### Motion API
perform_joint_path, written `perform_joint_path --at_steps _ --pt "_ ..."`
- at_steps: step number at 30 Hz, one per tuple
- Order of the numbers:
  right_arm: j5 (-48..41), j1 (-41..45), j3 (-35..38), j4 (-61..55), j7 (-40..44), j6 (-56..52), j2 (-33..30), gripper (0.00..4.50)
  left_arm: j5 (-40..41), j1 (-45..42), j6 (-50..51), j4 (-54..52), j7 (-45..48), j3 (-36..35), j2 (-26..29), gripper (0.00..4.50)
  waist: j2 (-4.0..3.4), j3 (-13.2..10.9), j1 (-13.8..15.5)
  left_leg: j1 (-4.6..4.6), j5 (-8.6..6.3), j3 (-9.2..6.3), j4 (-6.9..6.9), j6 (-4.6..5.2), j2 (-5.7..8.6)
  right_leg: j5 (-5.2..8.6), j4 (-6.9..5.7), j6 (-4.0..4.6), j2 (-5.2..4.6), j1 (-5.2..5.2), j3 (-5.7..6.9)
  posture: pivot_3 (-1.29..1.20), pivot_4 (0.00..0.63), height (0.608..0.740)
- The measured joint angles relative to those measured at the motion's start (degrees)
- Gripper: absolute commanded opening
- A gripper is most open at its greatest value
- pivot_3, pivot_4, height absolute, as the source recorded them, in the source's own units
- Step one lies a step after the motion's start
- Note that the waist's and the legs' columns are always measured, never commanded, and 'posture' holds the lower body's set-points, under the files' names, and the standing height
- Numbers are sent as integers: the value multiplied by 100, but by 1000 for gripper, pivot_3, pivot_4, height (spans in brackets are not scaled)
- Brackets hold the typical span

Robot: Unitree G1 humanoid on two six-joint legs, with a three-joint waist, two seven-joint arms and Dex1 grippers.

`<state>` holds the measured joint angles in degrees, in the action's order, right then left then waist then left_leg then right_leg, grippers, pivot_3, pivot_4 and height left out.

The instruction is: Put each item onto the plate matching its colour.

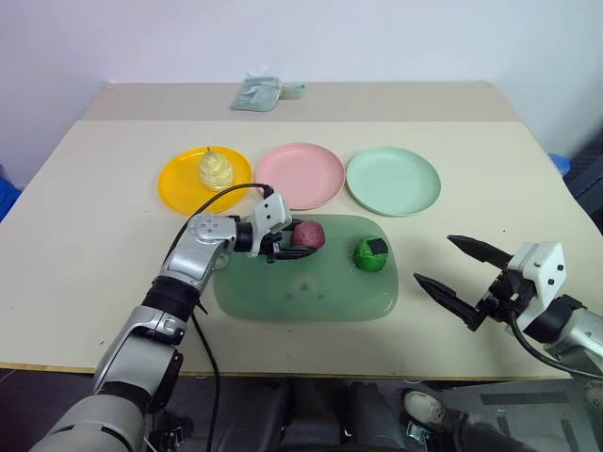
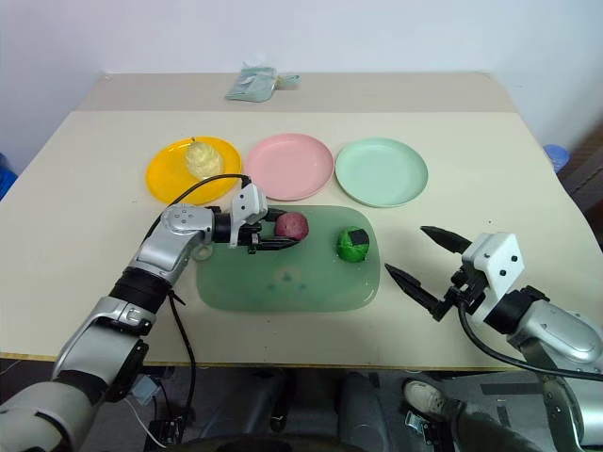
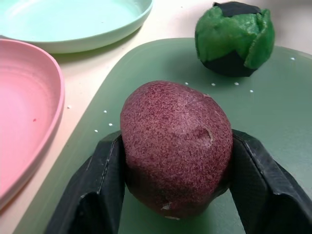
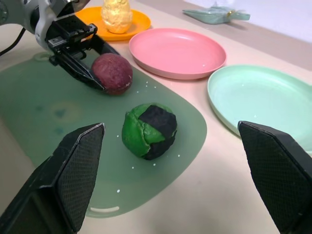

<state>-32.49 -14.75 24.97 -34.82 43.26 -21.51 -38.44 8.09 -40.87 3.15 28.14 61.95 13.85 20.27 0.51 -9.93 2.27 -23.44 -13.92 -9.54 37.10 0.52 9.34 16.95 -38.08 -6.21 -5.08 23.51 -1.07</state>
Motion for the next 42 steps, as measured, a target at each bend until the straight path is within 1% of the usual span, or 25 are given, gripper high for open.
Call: perform_joint_path --at_steps 3,6,8,10,12,14,17,20,21,22,27,29,30,32,34,35,37,39,42 --pt "-30 17 10 -73 -75 -71 -15 4500 131 -184 278 146 -583 -367 -358 2794 3 0 6 0 0 0 3 0 0 0 -1 0 0 -1 1 0 150 740" --pt "-34 139 4 -93 -117 -87 -21 4500 288 -843 728 516 -1476 -872 -782 2794 11 -3 10 -2 0 0 9 1 0 -3 -1 -5 0 -3 3 0 150 740" --pt "-33 247 -29 -83 -119 -84 -23 4500 304 -1478 785 1074 -2172 -1179 -988 2794 14 -2 7 -2 0 0 10 1 0 -3 -1 -6 1 -3 4 0 150 740" --pt "-19 370 -107 -3 -104 -51 -23 4500 282 -2123 729 1856 -2966 -1480 -1154 2794 18 0 -1 -1 0 0 10 1 0 -2 -1 -7 1 -3 4 0 150 740" --pt "38 494 -232 141 -90 2 -21 4500 236 -2584 573 2556 -3626 -1643 -1280 2794 17 1 -13 0 0 5 8 1 0 -2 -1 -8 1 -2 1 0 150 740" --pt "120 660 -370 269 -119 77 -14 4500 144 -2860 372 3242 -4182 -1763 -1398 2794 17 1 -14 0 0 7 8 1 0 -2 -1 -8 1 0 1 0 150 740" --pt "256 841 -554 373 -191 118 21 4500 -8 -2967 142 3943 -4614 -1790 -1538 2794 18 1 -7 0 0 7 9 1 1 -2 -3 -9 1 1 0 0 150 740" --pt "328 953 -686 429 -260 151 76 4500 -121 -2966 3 4337 -4775 -1794 -1591 3812 19 0 -9 -2 0 7 10 1 1 -3 -4 -9 1 2 0 0 150 740" --pt "362 988 -715 465 -276 174 95 4500 -145 -2965 -20 4384 -4809 -1794 -1594 4340 19 0 -10 -2 0 7 10 1 1 -3 -5 -9 1 2 0 0 150 740" --pt "401 1018 -750 505 -300 188 105 4500 -173 -2965 -29 4400 -4840 -1794 -1596 4431 19 0 -11 -2 0 8 10 1 1 -3 -5 -9 1 2 0 0 150 740" --pt "520 1225 -907 715 -418 198 146 4500 -159 -2935 -138 4314 -4641 -1932 -1617 4431 19 0 -12 -2 0 9 11 1 1 -3 -6 -9 1 3 -1 0 150 740" --pt "527 1276 -935 737 -470 182 149 4500 -129 -2885 -173 4115 -4480 -1951 -1603 4431 18 0 -14 -2 0 8 11 0 1 -3 -7 -9 1 3 -1 0 150 740" --pt "531 1346 -997 757 -505 145 155 4500 -110 -2740 -202 3818 -4279 -1948 -1564 4431 17 1 -21 -2 0 9 10 0 1 -3 -7 -9 1 3 -2 0 150 740" --pt "558 1535 -1212 837 -616 12 221 4500 191 -1963 -64 2352 -3515 -1913 -1446 4431 11 5 -127 0 1 12 2 0 0 -3 -9 -8 1 8 -10 0 150 740" --pt "626 1663 -1391 907 -702 -85 304 4500 545 -1070 328 918 -2843 -1798 -1221 4431 9 7 -215 0 1 13 -3 -1 -2 -3 -14 -8 3 15 -16 0 150 740" --pt "666 1736 -1512 954 -752 -152 371 4500 796 -434 643 -51 -2393 -1682 -964 4431 6 9 -307 0 1 13 -8 -1 -2 -3 -18 -7 3 20 -19 0 150 740" --pt "724 1794 -1686 1043 -803 -237 396 4500 1179 372 1165 -1172 -1812 -1574 -564 4431 4 9 -340 0 3 12 -9 -4 -3 -3 -22 -6 6 26 -23 0 150 740" --pt "756 1911 -1870 1083 -810 -351 462 4500 1748 1184 1699 -2346 -1125 -1554 65 4431 0 12 -337 0 3 12 -6 -4 -5 -3 -24 -4 7 25 -25 0 150 740" --pt "759 2071 -2114 1214 -773 -472 513 4500 2308 2177 2041 -3405 -132 -1724 1124 4431 -8 16 -293 5 3 12 -3 -5 -5 -4 -17 -1 9 16 -25 0 150 740"
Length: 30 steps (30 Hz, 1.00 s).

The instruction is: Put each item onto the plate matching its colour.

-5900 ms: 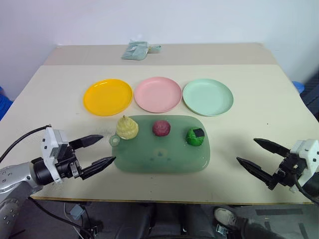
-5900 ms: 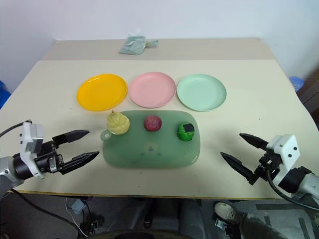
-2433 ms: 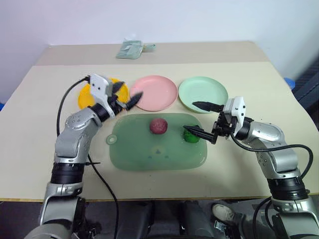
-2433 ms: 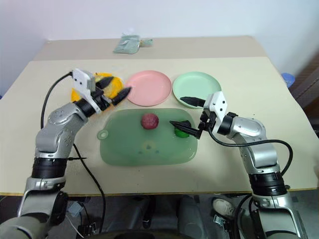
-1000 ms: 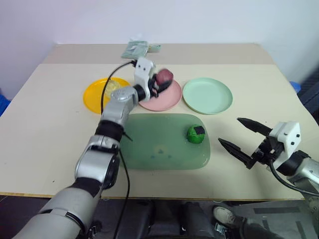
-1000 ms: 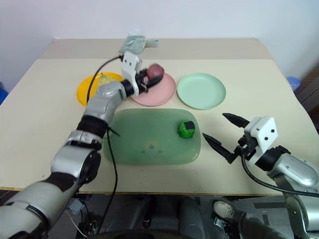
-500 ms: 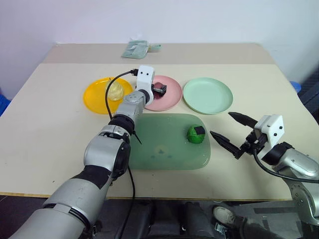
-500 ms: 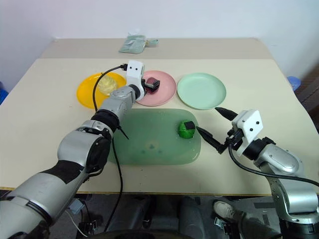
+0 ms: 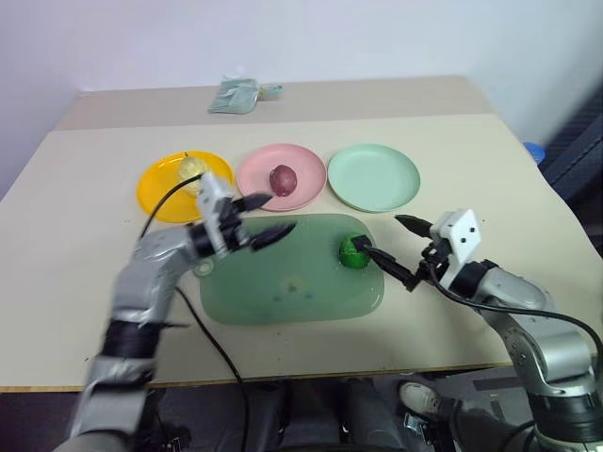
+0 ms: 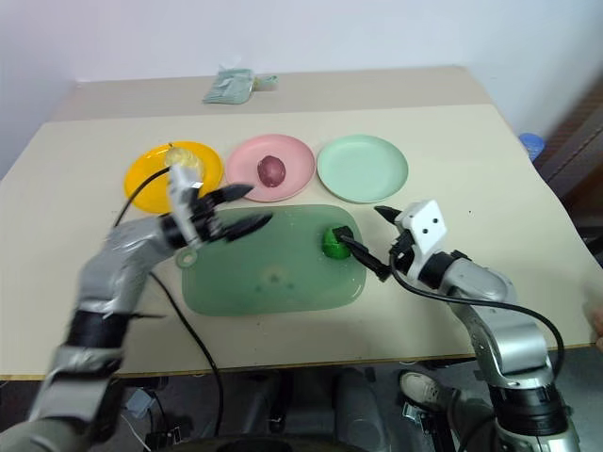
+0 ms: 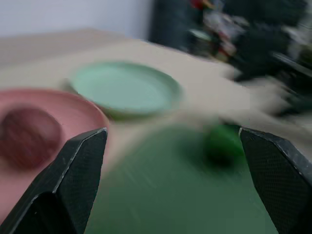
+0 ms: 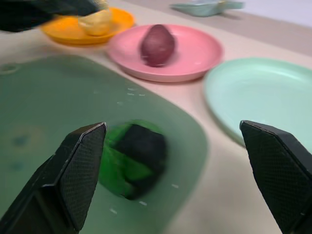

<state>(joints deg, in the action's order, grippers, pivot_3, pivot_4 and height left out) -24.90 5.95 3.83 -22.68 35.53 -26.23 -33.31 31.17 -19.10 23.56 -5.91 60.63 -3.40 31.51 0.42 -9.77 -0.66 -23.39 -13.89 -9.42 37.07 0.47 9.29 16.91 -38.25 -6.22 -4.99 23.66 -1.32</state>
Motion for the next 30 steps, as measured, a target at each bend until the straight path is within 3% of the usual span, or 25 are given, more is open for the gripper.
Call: perform_joint_path --at_steps 6,13,16,19,26,30 --pt "2 283 -392 396 118 -116 231 4500 652 942 212 -743 937 -643 1054 4431 -3 1 183 7 -7 -2 4 9 2 -6 19 7 -2 -19 4 0 150 740" --pt "427 440 -745 1240 233 110 331 4500 861 1400 246 -1388 743 -788 1117 4431 -5 2 131 8 -7 0 -5 8 1 -6 16 7 -2 -14 2 0 150 740" --pt "454 529 -748 1387 289 158 379 3605 906 1491 248 -1533 606 -813 1114 4500 -6 2 123 9 -7 1 -5 8 1 -6 16 7 -2 -14 1 0 150 740" --pt "465 670 -742 1433 310 235 444 2314 929 1525 248 -1572 421 -853 1088 4500 -6 2 129 9 -7 0 -5 8 1 -6 15 7 -1 -13 2 0 150 740" --pt "437 1091 -635 1771 354 438 570 2314 934 1642 373 -1724 -397 -878 764 4500 -6 2 137 9 -7 1 -3 8 1 -6 16 6 -1 -16 2 0 150 740" --pt "596 2039 -502 2772 225 763 714 2314 736 1467 547 -1827 -1302 -779 401 4500 -6 3 120 10 -6 2 -3 6 1 -6 12 6 0 -14 1 0 150 740"
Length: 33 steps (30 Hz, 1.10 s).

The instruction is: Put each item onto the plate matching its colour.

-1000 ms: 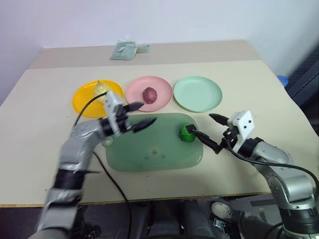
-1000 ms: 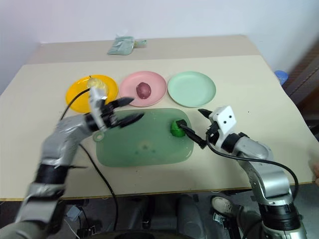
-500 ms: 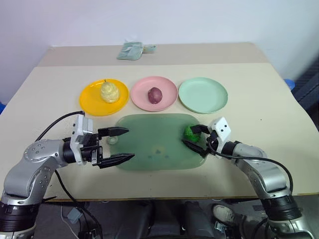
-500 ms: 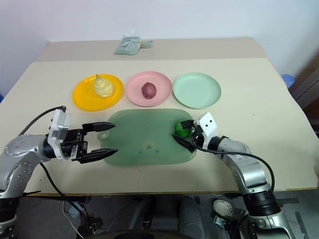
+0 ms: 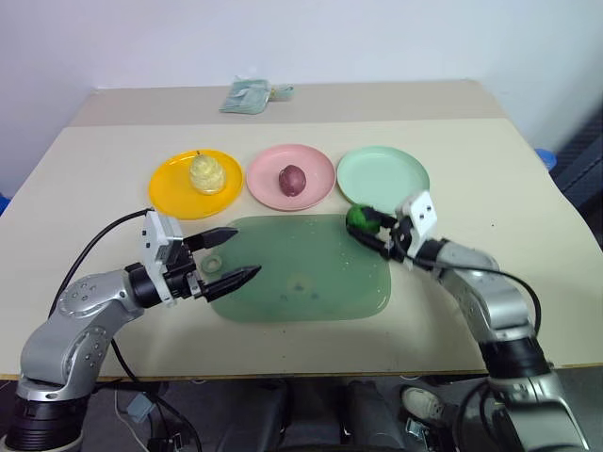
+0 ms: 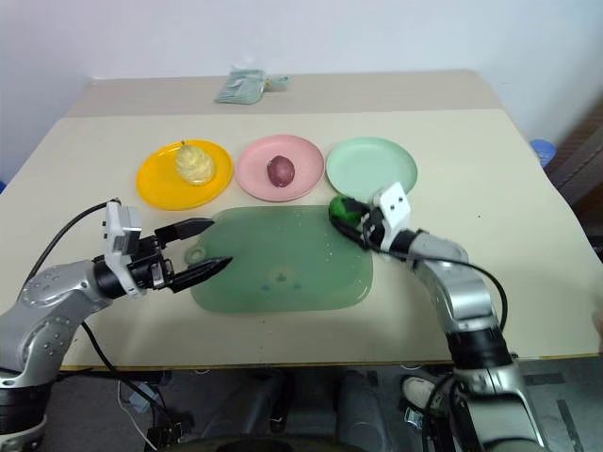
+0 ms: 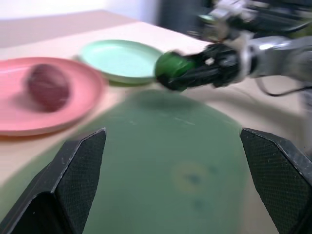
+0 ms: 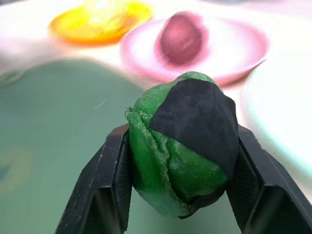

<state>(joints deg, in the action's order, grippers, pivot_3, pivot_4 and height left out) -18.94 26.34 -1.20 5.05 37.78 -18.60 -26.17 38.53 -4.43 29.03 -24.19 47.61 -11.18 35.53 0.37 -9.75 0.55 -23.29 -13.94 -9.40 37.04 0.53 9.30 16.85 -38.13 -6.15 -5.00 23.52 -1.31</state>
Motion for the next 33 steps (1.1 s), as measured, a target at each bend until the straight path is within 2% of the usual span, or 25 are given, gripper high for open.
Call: perform_joint_path --at_steps 4,6,11,12,15,16,18,23,26,29,33 --pt "440 1323 67 1926 -334 680 204 2314 -199 -296 163 -138 -770 154 -321 4500 0 0 -17 -1 3 3 -2 -3 -1 0 0 0 1 3 0 0 150 740" --pt "681 2103 107 3435 -472 1320 356 2314 -401 -439 136 -153 -1044 271 -438 4500 0 0 -31 0 3 4 -2 -3 -1 0 1 1 2 2 0 0 150 740" --pt "1148 3214 172 6037 -867 2402 576 2314 -902 -637 -117 -163 -1553 598 -844 4500 1 0 -42 -2 3 4 -2 -3 -1 0 3 1 2 2 1 0 150 740" --pt "1220 3358 182 6397 -993 2486 607 2993 -1035 -655 -206 -160 -1635 618 -907 4500 1 0 -61 -2 3 5 -2 -3 -1 0 2 1 2 3 0 0 150 740" --pt "1415 3548 230 6942 -1212 2592 643 4255 -1269 -663 -346 -157 -1825 638 -992 4500 0 0 -132 -2 4 4 -2 -4 -1 0 1 1 2 4 0 0 150 740" --pt "1438 3579 252 7016 -1229 2632 643 4433 -1328 -655 -360 -155 -1858 638 -993 4500 0 0 -153 -2 4 4 -3 -4 -1 0 0 1 2 5 0 0 150 740" --pt "1487 3621 320 7064 -1198 2715 642 4433 -1416 -587 -374 -160 -1895 635 -982 4500 -1 1 -178 -2 4 4 -5 -5 -2 0 -1 1 4 7 -1 0 150 740" --pt "1449 3652 485 6821 -201 3025 493 4433 -1427 4 -330 -179 -1908 516 -870 4500 -5 0 -245 -4 5 4 -9 -6 -4 0 -3 1 6 12 -4 0 150 740" --pt "1124 3153 579 5721 869 3123 335 4433 -1434 308 -339 -182 -1908 344 -791 4500 -5 1 -225 -3 4 0 -5 -5 -4 0 0 1 7 7 -1 0 150 740" --pt "550 1638 603 3237 1575 2361 22 4433 -1432 577 -376 -212 -1893 191 -728 4500 -6 2 -82 -6 0 -4 -4 0 -3 0 5 1 6 3 -1 0 150 740" --pt "-168 -750 708 88 1625 790 -598 4433 -1433 875 -503 -205 -1828 2 -684 4500 -12 0 33 -10 -2 3 -1 3 -2 0 7 1 1 7 -6 0 150 740"
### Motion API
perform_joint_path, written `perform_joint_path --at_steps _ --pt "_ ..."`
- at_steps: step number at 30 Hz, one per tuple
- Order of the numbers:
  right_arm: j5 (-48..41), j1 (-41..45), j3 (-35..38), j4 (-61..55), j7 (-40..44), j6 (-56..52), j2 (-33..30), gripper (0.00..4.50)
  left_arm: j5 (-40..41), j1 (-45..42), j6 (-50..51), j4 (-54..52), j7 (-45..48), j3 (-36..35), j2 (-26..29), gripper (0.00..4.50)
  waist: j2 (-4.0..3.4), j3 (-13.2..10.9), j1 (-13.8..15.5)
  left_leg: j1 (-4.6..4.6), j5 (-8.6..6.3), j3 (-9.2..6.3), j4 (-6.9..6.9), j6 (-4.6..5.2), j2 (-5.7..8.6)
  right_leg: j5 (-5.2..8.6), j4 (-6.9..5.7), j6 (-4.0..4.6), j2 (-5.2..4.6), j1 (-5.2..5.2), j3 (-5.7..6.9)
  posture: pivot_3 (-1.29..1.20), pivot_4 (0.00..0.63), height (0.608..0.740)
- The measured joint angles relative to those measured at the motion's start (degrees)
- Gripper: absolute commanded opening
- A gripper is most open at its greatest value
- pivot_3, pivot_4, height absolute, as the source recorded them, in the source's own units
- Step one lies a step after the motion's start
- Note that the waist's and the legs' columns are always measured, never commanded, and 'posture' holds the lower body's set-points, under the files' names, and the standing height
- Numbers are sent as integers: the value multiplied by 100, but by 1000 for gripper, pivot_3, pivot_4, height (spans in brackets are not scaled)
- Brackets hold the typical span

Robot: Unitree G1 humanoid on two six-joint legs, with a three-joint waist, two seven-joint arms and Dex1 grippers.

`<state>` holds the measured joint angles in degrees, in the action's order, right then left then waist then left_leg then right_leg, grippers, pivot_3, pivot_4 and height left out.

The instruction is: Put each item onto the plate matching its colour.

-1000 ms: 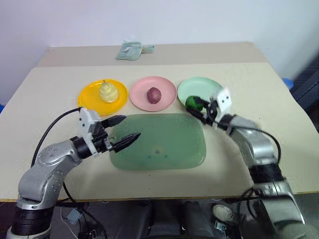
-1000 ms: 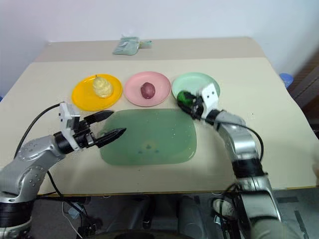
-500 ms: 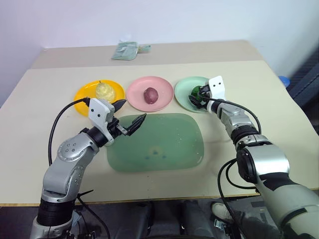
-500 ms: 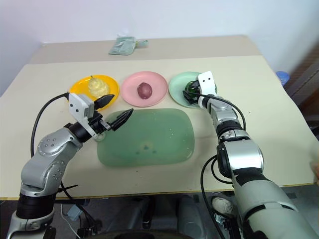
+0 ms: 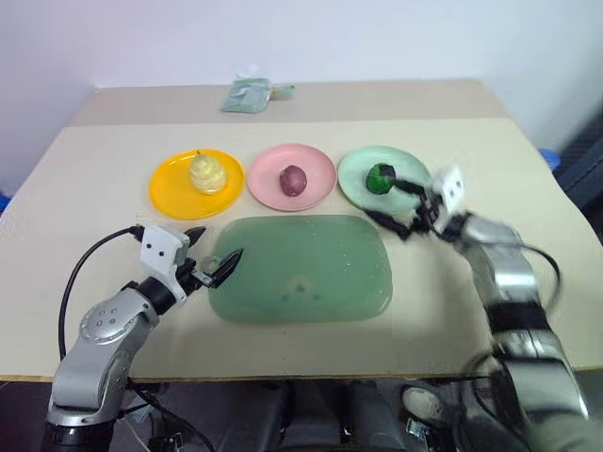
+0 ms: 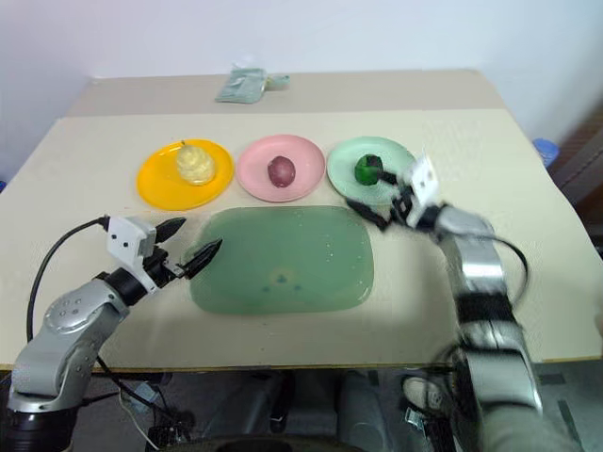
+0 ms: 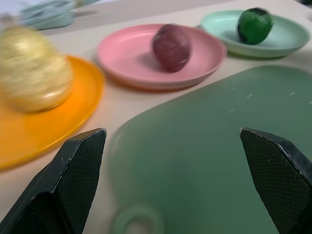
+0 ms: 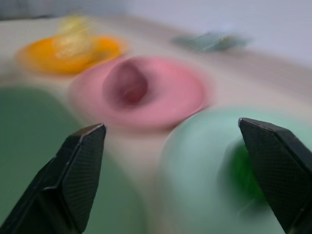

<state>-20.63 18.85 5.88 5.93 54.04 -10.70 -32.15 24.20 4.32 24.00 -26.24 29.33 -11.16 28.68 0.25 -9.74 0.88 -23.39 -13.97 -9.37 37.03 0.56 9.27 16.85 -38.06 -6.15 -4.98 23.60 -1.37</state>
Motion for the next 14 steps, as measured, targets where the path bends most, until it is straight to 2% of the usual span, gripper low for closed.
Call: perform_joint_path --at_steps 5,10,14 --pt "-303 -1510 710 -1938 -529 -805 -399 4433 38 295 -79 -237 70 -100 -6 4500 -9 7 -16 13 -22 2 -5 33 -2 -3 -3 4 0 -7 -2 0 150 740" --pt "-323 -2544 1287 -2533 -856 -1030 -454 4433 165 864 -81 -396 319 -439 221 4500 -13 10 0 12 -23 3 -6 36 -2 -3 1 4 0 -9 -2 0 150 740" --pt "-397 -2704 1490 -2752 -969 -1142 -477 4433 272 986 -88 -398 562 -628 398 4500 -15 11 -1 13 -23 3 -4 36 -2 -2 2 5 0 -13 -1 0 150 740"
